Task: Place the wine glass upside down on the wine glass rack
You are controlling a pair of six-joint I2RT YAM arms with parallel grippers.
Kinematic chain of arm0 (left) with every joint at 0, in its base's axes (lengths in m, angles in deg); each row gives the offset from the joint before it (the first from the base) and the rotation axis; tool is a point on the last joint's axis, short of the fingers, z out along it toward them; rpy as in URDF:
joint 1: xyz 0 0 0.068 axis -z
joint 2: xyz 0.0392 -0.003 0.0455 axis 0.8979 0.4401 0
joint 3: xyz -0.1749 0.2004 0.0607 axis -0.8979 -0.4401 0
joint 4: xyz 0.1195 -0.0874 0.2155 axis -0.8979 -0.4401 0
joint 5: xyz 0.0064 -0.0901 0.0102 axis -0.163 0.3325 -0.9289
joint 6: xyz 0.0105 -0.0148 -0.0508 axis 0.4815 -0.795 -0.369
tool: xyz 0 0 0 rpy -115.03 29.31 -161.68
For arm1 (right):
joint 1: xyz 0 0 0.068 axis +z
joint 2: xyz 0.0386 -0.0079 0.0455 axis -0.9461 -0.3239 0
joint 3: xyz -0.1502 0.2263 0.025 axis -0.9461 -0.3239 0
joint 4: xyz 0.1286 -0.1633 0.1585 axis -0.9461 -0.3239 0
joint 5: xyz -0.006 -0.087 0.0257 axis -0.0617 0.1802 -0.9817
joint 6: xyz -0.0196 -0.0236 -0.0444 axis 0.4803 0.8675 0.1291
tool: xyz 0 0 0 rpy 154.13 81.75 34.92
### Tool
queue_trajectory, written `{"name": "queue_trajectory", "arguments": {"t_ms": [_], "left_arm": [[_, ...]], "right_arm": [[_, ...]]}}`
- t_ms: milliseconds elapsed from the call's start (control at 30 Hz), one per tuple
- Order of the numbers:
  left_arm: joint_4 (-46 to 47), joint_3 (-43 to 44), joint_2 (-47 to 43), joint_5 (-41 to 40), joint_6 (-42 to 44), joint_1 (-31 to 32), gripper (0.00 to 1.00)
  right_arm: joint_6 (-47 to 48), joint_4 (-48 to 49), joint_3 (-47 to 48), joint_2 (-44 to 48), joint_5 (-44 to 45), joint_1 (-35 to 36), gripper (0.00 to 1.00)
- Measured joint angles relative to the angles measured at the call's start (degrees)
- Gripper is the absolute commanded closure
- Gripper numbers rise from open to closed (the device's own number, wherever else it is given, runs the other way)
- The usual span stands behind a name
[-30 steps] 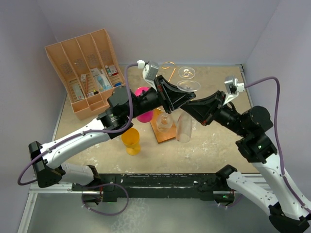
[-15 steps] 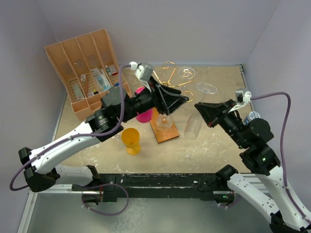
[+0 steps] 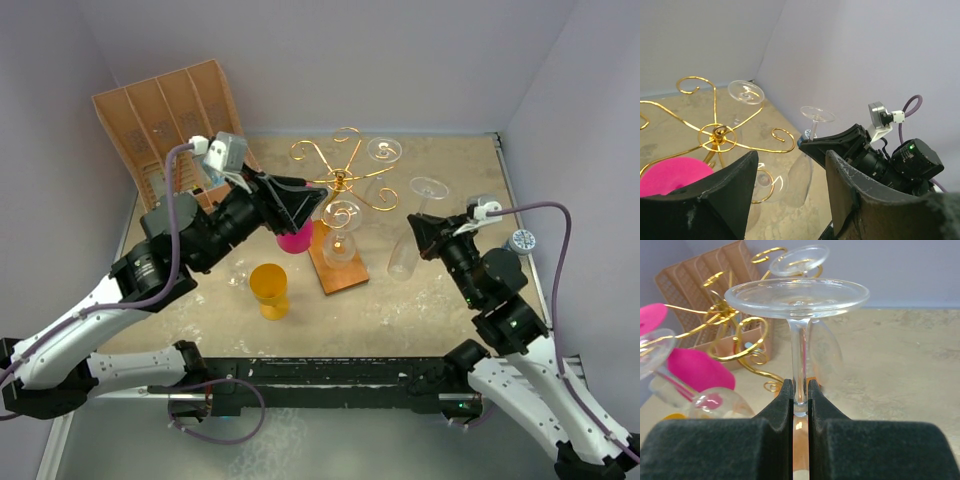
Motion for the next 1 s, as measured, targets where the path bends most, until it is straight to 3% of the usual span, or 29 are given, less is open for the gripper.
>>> {"name": "queue_trajectory", "arguments": {"t_ms": [233, 500, 1000], "left_arm": [[-2.03, -2.34, -5.92, -4.48, -0.11, 0.0, 0.46], [-3.74, -2.38, -7.89, -7.61, -0.15, 0.0, 0.45], [-6.99, -2.4, -9.42, -10.58, -0.59, 0.0, 0.45]], "right_arm": [[5.09, 8.55, -4.83, -5.11, 4.96, -0.07, 1.0], [10.1, 18.12, -8.46, -6.93, 4.85, -0.07, 1.0], [13.51, 34.97, -12.5, -10.47, -5.86, -0.09, 1.0]]}}
